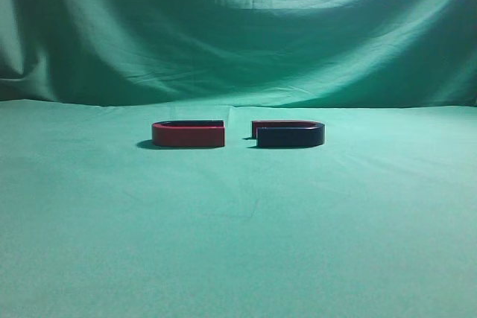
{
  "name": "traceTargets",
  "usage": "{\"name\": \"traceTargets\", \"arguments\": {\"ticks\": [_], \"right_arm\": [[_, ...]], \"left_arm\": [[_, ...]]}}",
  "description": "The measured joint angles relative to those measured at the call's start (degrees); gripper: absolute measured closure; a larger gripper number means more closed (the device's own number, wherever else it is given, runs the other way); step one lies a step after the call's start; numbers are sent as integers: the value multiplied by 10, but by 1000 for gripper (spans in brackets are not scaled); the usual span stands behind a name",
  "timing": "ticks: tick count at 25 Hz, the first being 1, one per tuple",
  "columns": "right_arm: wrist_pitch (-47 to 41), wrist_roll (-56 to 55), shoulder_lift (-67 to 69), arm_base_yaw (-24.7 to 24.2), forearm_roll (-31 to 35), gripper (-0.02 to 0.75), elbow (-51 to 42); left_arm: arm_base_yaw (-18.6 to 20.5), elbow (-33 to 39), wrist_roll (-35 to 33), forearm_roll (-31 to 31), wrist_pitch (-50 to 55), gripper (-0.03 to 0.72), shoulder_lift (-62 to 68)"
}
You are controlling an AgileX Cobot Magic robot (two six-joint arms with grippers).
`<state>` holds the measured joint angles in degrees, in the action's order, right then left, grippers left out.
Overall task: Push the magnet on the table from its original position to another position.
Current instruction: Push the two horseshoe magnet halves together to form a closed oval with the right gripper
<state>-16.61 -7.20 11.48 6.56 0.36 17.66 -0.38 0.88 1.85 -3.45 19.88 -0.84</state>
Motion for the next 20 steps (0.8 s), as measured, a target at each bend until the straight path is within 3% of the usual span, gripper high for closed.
{"name": "traceTargets", "arguments": {"ticks": [8, 20], "right_arm": [[-247, 19, 242, 0, -1, 738, 152], [-341, 160, 413, 56, 81, 738, 260]], "left_arm": [[0, 0, 0, 0, 0, 316, 0], [0, 0, 0, 0, 0, 316, 0]]}}
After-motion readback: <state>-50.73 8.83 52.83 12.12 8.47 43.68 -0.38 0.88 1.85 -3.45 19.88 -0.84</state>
